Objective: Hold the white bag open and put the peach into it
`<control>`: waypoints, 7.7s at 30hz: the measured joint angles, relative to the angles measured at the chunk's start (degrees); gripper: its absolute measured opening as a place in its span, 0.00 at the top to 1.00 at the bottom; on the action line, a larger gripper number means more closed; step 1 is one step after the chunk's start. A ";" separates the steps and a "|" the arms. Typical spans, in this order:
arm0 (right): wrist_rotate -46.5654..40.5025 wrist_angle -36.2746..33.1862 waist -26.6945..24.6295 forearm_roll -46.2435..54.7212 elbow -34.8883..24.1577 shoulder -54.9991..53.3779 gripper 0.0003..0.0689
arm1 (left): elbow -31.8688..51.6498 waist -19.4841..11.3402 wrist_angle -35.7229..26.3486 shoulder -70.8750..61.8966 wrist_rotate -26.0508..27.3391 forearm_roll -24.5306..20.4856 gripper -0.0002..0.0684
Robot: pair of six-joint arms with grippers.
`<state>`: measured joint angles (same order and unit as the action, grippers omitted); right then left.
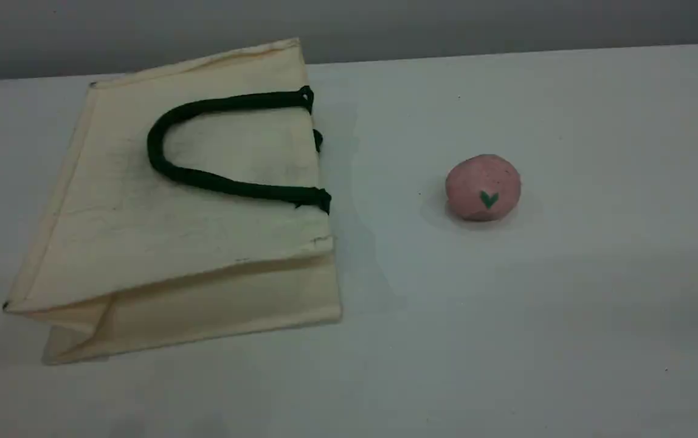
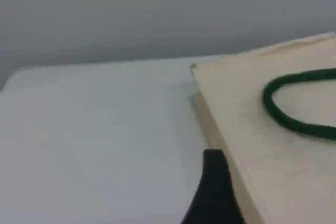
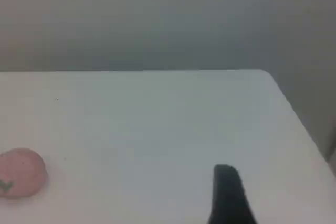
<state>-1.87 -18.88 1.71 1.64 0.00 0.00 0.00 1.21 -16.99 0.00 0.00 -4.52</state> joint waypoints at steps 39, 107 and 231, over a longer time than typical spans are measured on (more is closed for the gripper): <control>-2.75 22.86 0.00 -2.62 0.00 0.00 0.44 | 0.00 0.00 20.33 0.00 -9.02 1.64 0.26; 21.76 -0.50 0.07 -15.26 43.30 -40.75 0.44 | -50.59 0.06 -6.31 -60.22 -0.76 5.21 0.26; 21.67 2.39 0.07 -19.87 43.30 -55.49 0.44 | -93.45 10.35 -35.48 -120.83 9.73 3.93 0.86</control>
<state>19.80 -16.49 1.78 -18.22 43.30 -55.49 -93.45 11.56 -52.47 -120.83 9.73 -0.60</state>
